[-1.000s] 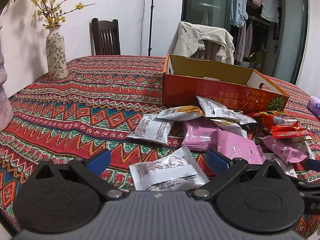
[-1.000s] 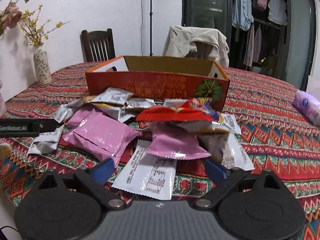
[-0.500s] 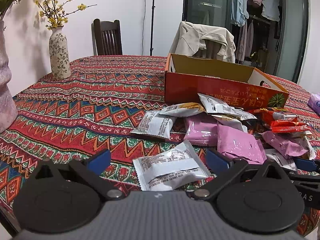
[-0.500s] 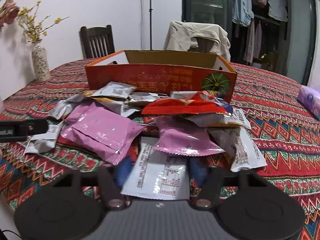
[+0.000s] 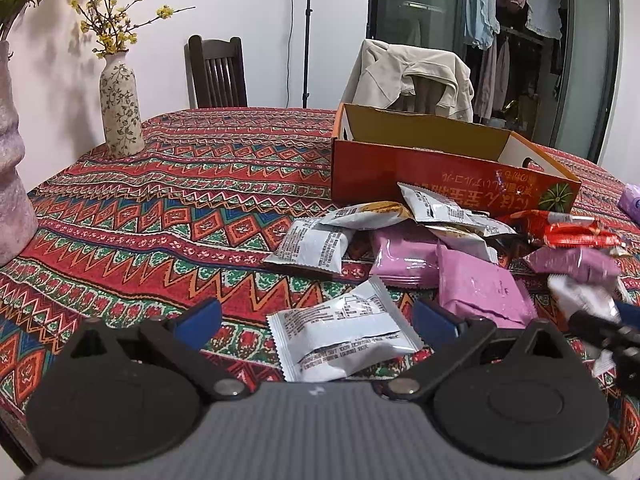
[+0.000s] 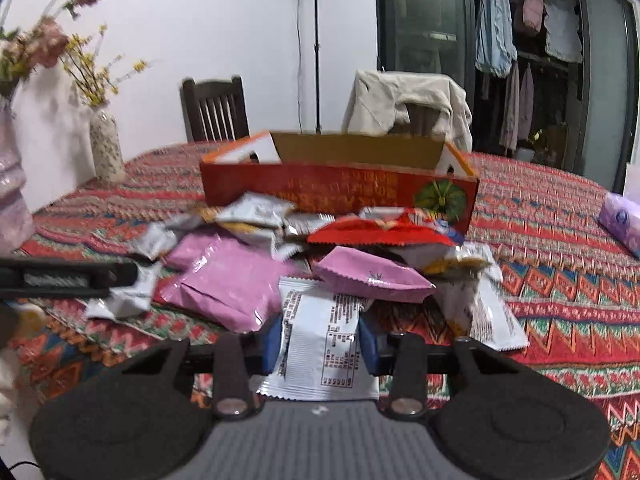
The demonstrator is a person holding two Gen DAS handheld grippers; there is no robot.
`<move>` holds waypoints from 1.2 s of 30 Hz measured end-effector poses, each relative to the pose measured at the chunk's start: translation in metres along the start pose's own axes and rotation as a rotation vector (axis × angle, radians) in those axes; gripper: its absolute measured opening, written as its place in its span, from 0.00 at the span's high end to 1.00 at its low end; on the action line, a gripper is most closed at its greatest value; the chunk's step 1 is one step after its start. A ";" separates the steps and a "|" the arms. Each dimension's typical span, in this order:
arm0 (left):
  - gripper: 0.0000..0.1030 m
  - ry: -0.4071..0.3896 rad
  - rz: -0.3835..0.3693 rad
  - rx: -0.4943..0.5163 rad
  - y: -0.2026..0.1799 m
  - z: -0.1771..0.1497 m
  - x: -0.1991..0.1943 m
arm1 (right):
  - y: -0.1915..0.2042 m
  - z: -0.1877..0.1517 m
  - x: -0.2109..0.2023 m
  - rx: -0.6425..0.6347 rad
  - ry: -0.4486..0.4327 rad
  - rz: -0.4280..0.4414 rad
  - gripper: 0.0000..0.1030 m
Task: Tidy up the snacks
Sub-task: 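Move the right tool back to the pile and grasp a white packet, then grasp a white packet with the left tool while the right tool holds its packet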
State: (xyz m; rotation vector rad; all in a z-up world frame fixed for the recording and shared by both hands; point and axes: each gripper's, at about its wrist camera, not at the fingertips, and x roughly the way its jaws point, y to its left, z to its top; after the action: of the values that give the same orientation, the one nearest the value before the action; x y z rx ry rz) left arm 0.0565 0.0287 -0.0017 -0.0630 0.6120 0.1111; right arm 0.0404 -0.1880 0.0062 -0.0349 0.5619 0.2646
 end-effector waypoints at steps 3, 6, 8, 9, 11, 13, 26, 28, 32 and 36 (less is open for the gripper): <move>0.00 0.008 0.004 0.001 -0.001 0.001 0.002 | 0.002 0.007 -0.011 -0.013 -0.052 0.004 0.62; 0.00 0.016 0.008 -0.003 -0.003 0.002 0.005 | -0.001 0.015 -0.021 -0.014 -0.100 0.000 0.62; 0.00 0.021 0.012 -0.003 -0.004 0.003 0.008 | -0.003 0.020 -0.025 -0.014 -0.122 -0.002 0.62; 0.00 0.023 0.015 -0.004 -0.005 0.004 0.010 | -0.004 0.022 -0.025 -0.016 -0.127 -0.005 0.62; 0.00 0.031 0.023 -0.007 -0.007 0.005 0.014 | -0.005 0.024 -0.023 -0.015 -0.132 -0.011 0.62; 0.00 0.044 0.036 -0.013 -0.008 0.005 0.019 | -0.006 0.025 -0.020 -0.010 -0.126 -0.011 0.62; 0.05 0.096 0.060 -0.037 -0.011 0.002 0.039 | -0.008 0.015 -0.006 0.006 -0.094 0.013 0.62; 0.05 0.097 0.062 -0.027 -0.014 0.002 0.041 | -0.008 0.014 -0.006 0.007 -0.089 0.015 0.62; 0.10 0.086 0.061 -0.012 -0.017 0.000 0.041 | -0.009 0.013 -0.005 0.009 -0.085 0.016 0.62; 0.19 0.079 0.040 -0.007 -0.017 -0.001 0.039 | -0.009 0.012 -0.004 0.012 -0.083 0.018 0.62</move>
State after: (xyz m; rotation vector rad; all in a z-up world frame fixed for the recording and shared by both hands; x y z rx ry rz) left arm 0.0894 0.0152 -0.0242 -0.0620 0.6917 0.1501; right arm 0.0458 -0.1961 0.0179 -0.0077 0.4818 0.2786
